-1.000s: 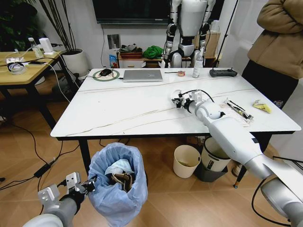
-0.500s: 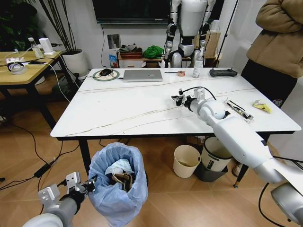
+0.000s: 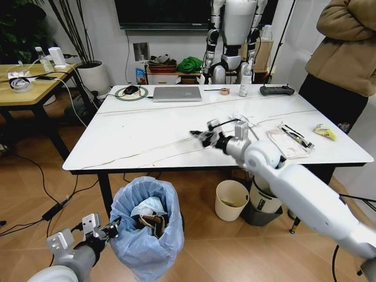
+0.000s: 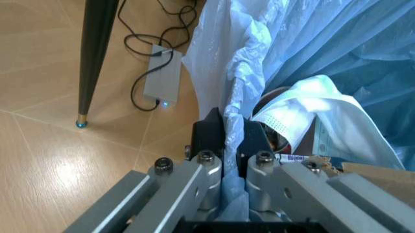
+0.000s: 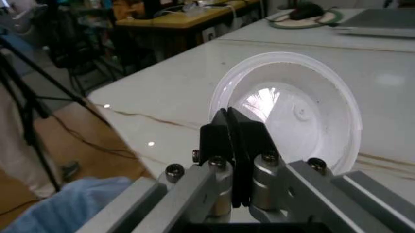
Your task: Pick up the trash bin and place the trash from the table into it.
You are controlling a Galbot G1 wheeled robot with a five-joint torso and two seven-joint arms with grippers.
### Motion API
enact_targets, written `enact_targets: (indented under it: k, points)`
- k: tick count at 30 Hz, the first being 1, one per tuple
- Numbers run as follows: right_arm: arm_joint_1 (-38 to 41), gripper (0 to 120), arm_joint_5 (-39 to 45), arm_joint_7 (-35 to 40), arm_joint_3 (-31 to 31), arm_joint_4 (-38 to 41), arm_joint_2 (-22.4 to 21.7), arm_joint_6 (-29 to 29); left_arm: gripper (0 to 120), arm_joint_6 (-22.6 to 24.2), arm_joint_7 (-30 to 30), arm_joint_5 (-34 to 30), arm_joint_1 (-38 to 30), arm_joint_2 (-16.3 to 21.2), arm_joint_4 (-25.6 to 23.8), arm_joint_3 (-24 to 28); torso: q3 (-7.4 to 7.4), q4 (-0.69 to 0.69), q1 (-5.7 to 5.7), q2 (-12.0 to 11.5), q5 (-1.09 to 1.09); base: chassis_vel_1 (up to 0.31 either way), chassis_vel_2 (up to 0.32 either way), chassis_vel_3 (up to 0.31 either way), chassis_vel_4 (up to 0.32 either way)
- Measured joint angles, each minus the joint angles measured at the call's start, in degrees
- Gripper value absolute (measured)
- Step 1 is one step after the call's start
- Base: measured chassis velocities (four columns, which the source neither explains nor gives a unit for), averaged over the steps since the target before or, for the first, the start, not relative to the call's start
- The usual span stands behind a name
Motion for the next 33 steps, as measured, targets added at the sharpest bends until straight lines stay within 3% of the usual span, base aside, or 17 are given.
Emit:
enact_targets:
  k: [9, 25, 33]
  points:
    - [-2.65, 0, 5.51, -0.39, -7.15, 12.40, -0.91, 4.08, 0, 0.04, -0.12, -0.03, -0.06, -0.19, -0.18, -0.03, 0.00, 0.01, 0.00, 0.00, -0.01, 0.000, 0.000, 0.000, 0.000]
    - [-8.21, 0, 0.38, -4.10, -11.41, 12.03, 0.12, 8.28, 0, 0.04, -0.29, 0.03, 1.55, -0.95, -1.36, -0.80, 0.00, 0.00, 0.00, -0.01, 0.00, 0.000, 0.000, 0.000, 0.000]
    - [-9.84, 28, -1.88, -3.47, -7.32, 10.29, -0.08, 8.96, 0, 0.11, -0.62, 0.02, 2.12, -0.80, -1.35, -0.34, 0.00, 0.00, 0.00, -0.01, 0.00, 0.000, 0.000, 0.000, 0.000]
